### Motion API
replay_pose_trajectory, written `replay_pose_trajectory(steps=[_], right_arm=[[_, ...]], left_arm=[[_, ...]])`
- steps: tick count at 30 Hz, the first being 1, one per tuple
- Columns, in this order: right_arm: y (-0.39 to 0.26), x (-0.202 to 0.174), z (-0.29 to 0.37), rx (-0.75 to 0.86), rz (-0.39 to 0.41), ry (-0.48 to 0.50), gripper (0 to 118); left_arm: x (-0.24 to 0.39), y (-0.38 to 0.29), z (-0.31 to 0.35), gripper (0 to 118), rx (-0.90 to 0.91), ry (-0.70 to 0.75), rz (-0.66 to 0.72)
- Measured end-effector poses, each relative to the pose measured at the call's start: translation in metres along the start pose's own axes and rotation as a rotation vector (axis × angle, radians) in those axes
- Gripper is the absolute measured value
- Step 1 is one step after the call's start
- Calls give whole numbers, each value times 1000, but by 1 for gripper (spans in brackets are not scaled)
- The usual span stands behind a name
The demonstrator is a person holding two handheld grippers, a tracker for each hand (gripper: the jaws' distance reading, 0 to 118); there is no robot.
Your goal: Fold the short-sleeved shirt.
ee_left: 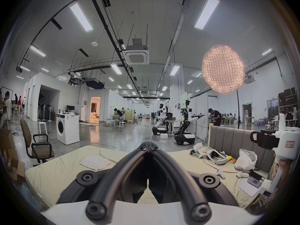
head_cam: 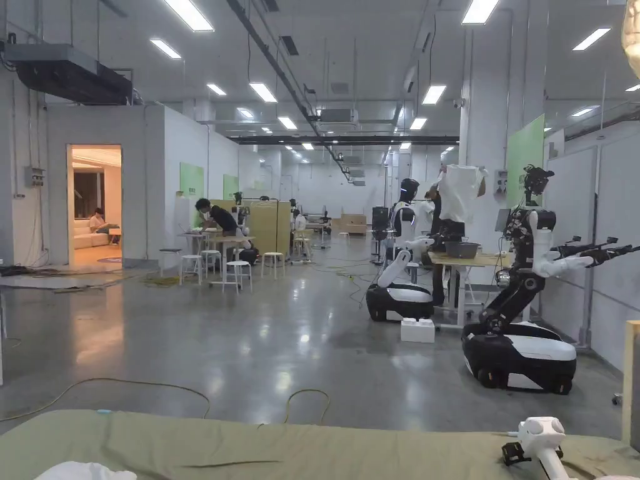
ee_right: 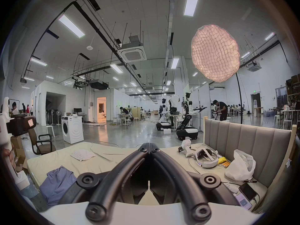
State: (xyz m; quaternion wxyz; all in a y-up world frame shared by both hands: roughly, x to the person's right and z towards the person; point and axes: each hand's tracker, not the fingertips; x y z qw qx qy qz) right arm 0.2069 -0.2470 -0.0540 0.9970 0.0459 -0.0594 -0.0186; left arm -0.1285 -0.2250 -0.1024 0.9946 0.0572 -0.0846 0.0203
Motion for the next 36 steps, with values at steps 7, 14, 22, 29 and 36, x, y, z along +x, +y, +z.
replay_pose_trajectory(steps=[7, 14, 22, 29, 36], right_arm=[[-5, -3, -2, -10, 9, 1, 0], [-6, -3, -3, -13, 7, -6, 0], [-7, -1, -2, -16, 8, -27, 0], [16, -6, -12, 35, 260, -49, 0], [-34, -29, -16, 52, 1317, -38, 0]], left_arm=[[-2, -2, 0, 0, -5, 9, 2], [-5, -4, -1, 0, -12, 23, 4], [-6, -6, -2, 0, -27, 24, -3], [-3, 11, -14, 0, -6, 69, -196], [10, -56, -30, 0, -133, 3, -1238]])
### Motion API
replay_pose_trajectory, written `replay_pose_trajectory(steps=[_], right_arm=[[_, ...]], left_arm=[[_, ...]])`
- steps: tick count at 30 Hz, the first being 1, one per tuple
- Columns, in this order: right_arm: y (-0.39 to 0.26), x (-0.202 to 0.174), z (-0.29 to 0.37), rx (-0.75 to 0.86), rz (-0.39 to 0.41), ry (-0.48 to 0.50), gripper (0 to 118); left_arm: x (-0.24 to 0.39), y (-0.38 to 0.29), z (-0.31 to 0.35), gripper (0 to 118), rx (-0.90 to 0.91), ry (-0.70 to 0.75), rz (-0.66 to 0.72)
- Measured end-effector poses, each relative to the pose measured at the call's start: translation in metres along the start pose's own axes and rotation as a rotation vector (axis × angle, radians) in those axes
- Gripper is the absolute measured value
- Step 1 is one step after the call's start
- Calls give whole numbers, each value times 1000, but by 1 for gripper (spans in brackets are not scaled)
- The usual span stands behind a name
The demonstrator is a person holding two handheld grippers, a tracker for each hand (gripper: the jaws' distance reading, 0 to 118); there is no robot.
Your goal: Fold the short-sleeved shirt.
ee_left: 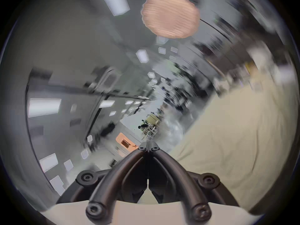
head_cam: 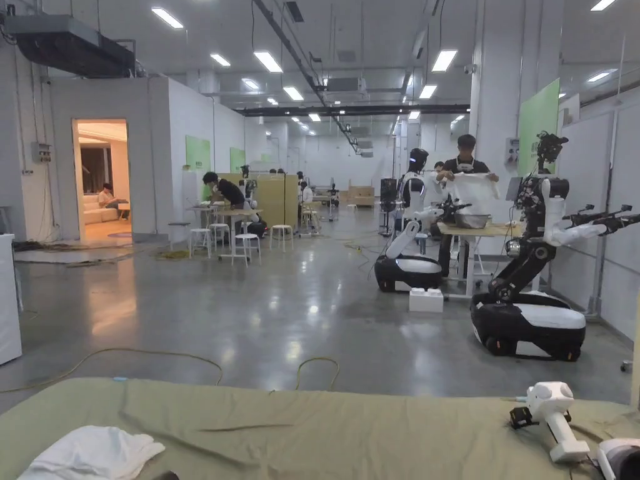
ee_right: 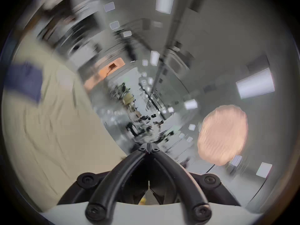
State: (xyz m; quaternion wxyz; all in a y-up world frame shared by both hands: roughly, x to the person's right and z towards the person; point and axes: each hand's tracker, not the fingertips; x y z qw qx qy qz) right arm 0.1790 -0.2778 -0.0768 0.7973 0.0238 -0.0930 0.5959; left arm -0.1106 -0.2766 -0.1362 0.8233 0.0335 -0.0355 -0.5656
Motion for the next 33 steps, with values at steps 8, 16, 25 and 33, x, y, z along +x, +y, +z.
replay_pose_trajectory(steps=[8, 16, 25, 33], right_arm=[[-37, -59, 27, 133, 493, 196, 0], [-16, 5, 9, -2, -467, -3, 0], [-59, -15, -1, -167, -1354, 135, 0], [-50, -6, 4, -134, -1334, 111, 0]], left_arm=[[71, -57, 24, 0, 95, -222, -593], [-46, -6, 12, 0, 78, -41, 696], [-32, -40, 16, 0, 97, -140, 1189], [-31, -26, 16, 0, 94, -125, 1081]])
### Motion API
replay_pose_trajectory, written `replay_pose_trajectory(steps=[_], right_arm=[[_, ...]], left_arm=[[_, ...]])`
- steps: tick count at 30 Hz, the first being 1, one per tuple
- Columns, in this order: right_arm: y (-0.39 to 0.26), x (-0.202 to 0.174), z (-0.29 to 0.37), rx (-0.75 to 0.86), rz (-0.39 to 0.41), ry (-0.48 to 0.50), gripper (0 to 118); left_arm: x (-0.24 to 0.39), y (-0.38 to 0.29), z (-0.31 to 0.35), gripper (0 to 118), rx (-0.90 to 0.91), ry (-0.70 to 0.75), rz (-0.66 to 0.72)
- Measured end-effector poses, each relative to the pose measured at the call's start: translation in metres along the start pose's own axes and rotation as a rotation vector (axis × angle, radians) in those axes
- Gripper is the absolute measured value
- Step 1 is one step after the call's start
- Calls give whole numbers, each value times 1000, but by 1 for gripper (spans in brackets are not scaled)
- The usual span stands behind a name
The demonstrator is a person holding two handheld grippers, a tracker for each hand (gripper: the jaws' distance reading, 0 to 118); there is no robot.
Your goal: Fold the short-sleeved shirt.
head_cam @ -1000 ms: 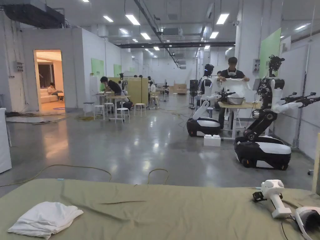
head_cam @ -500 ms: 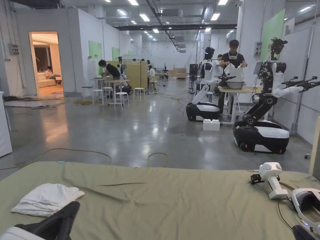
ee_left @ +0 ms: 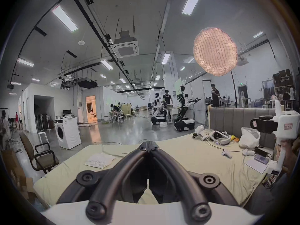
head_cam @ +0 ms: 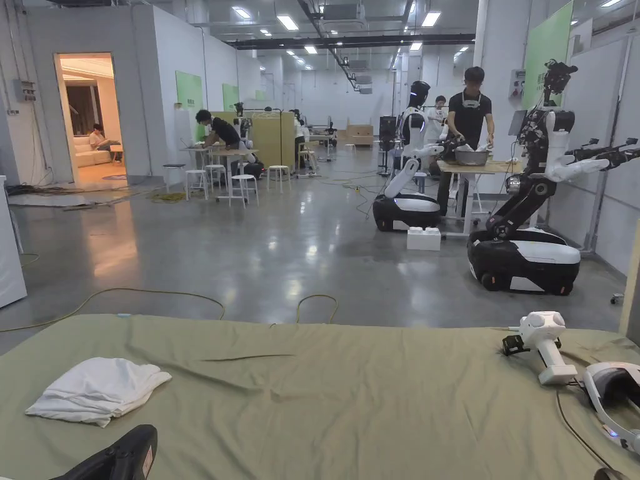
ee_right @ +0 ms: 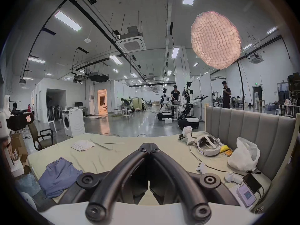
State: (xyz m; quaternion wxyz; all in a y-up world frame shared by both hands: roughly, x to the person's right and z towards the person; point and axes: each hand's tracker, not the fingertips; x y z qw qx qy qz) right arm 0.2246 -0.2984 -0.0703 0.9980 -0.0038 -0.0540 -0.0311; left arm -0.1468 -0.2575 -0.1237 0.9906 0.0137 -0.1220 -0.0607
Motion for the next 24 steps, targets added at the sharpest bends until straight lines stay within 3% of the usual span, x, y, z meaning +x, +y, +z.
replay_pose_trajectory(steps=[7, 16, 24], right_arm=[[8, -7, 4, -1, -18, -1, 0], [5, -30, 4, -5, 76, 53, 0], [-4, -50, -18, -45, 40, 154, 0]], left_arm=[[-8, -1, 0, 0, -17, 17, 60], [-25, -3, -1, 0, -33, 50, 148], [-63, -23, 16, 1, -112, 197, 155]])
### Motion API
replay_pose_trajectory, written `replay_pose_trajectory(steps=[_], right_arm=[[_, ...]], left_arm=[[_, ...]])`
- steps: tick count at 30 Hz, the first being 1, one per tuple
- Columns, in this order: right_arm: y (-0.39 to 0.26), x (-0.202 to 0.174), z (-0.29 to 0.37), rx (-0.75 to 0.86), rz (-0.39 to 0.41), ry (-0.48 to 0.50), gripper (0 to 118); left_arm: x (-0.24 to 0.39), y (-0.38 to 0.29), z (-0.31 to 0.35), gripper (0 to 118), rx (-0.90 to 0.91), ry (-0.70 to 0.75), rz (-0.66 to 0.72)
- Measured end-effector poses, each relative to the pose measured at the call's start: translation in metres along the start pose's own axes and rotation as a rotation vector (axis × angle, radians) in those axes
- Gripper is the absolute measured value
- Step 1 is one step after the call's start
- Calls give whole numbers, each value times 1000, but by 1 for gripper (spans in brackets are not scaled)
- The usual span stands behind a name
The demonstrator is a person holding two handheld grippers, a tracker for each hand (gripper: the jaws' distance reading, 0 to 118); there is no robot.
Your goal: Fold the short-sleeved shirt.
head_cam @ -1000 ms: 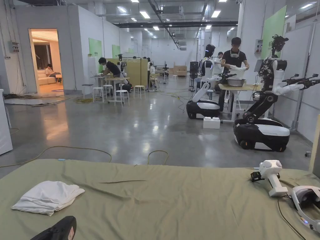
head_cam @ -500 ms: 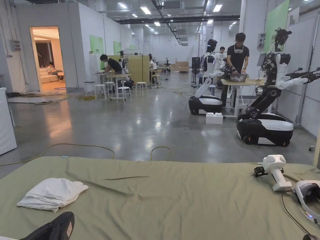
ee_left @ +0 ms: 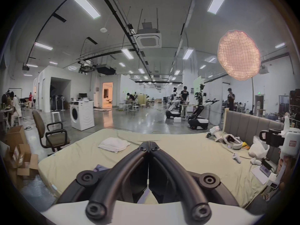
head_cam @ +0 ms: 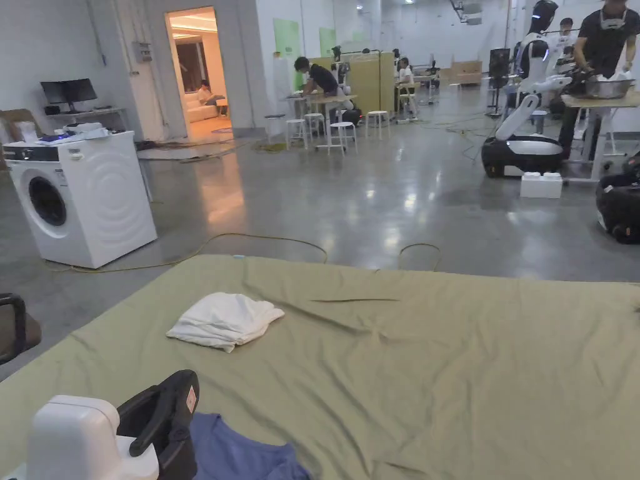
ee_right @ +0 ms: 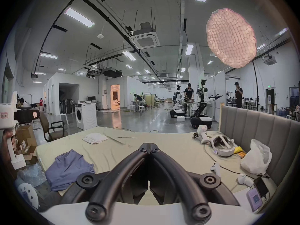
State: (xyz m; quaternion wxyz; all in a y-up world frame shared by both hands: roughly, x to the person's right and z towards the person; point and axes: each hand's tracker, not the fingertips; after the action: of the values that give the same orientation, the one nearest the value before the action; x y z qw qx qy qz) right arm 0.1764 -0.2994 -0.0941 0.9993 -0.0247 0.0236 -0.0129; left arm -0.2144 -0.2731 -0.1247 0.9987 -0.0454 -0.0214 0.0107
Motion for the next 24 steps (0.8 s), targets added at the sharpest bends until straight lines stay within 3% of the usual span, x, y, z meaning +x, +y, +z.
replay_pose_trajectory(steps=[6, 7, 11, 13, 18, 24], right_arm=[[-10, -16, -21, -47, -13, 65, 0], [-12, -18, -24, -58, -8, 73, 0], [-21, -25, -30, -104, 5, 105, 0], [-25, -26, -30, -128, 17, 112, 0], [-47, -22, -29, -245, -9, 121, 0], [-68, -20, -34, -361, 55, 59, 0]], left_arm=[[-35, -19, -6, 9, -68, 109, -1], [-41, -24, -12, 16, -104, 122, 7], [-69, -58, -59, 80, -275, 84, 52], [-88, -83, -92, 95, -408, 38, 80], [-139, -165, -194, 96, -715, 15, 229], [-164, -235, -274, 93, -915, 118, 196]])
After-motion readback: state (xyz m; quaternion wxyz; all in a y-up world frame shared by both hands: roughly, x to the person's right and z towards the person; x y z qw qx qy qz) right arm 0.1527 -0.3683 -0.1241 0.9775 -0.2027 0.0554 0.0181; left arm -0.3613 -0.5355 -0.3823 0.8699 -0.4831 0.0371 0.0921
